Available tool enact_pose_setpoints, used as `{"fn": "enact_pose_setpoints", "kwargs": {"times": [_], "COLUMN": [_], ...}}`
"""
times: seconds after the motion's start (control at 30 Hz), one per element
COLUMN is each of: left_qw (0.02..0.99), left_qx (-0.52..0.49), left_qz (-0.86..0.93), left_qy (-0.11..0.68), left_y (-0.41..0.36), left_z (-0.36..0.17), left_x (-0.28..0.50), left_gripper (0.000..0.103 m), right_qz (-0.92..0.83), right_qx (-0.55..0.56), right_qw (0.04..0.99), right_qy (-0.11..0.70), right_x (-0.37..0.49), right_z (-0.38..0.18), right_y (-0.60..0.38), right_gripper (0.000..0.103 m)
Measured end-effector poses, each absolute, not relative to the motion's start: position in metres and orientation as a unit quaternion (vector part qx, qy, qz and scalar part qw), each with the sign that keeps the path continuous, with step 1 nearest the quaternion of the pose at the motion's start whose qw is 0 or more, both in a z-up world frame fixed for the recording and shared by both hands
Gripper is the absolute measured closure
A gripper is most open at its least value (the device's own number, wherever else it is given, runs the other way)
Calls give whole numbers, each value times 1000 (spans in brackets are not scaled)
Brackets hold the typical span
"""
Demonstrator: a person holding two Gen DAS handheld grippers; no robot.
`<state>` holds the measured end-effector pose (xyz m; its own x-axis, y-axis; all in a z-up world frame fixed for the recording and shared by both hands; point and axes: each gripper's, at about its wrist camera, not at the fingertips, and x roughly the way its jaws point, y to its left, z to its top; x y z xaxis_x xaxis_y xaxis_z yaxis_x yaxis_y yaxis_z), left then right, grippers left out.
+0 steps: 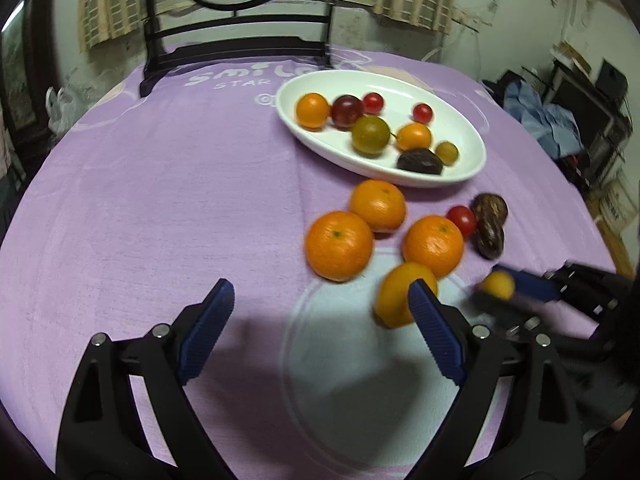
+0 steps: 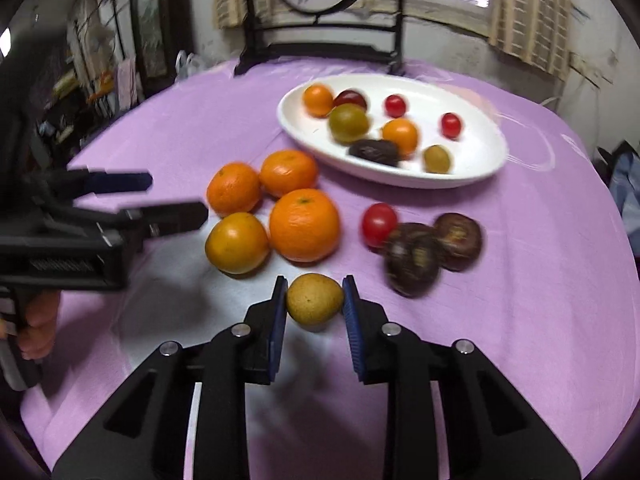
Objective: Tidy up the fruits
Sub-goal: 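Grasp a small yellow fruit with the right gripper while the left gripper grasps another orange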
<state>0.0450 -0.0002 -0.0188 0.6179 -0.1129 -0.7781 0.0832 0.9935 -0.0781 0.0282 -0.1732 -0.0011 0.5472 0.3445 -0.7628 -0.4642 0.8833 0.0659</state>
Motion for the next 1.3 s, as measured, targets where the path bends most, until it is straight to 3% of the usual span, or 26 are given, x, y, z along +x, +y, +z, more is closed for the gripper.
{"fn": "enact_pose_setpoints", "kwargs": {"times": [0.3,0.43,0.63,0.7,0.73,1.07,1.3], "left_qw": [889,880,877,877,878,889,907], "left_qx": [22,35,44,44,42,46,39], "left_qz": [-70,-82,-67,-68,-73,-85,-88], "left_qy": [453,467,474,473,471,448,409], "left_y": [-27,-39,-51,-54,-55,-49,-38], "left_z": [-34,-39,-44,-44,-43,-15,32], "left_x": [41,43,59,62,63,41,41], "left_gripper": [14,39,41,52,65,66,66], "right_qz": [207,213,228,231,232,223,227], "right_qx": [-40,-45,-41,-42,-42,-24,3], "right_qw": [884,883,883,882,882,889,908], "right_qy": [417,415,408,408,408,399,352], "right_x": [23,20,17,17,17,18,17], "right_z": [-2,-1,4,5,4,8,48], "right_y": [-203,-200,-200,-200,-200,-204,-208], "right_gripper": [75,75,75,75,75,75,75]}}
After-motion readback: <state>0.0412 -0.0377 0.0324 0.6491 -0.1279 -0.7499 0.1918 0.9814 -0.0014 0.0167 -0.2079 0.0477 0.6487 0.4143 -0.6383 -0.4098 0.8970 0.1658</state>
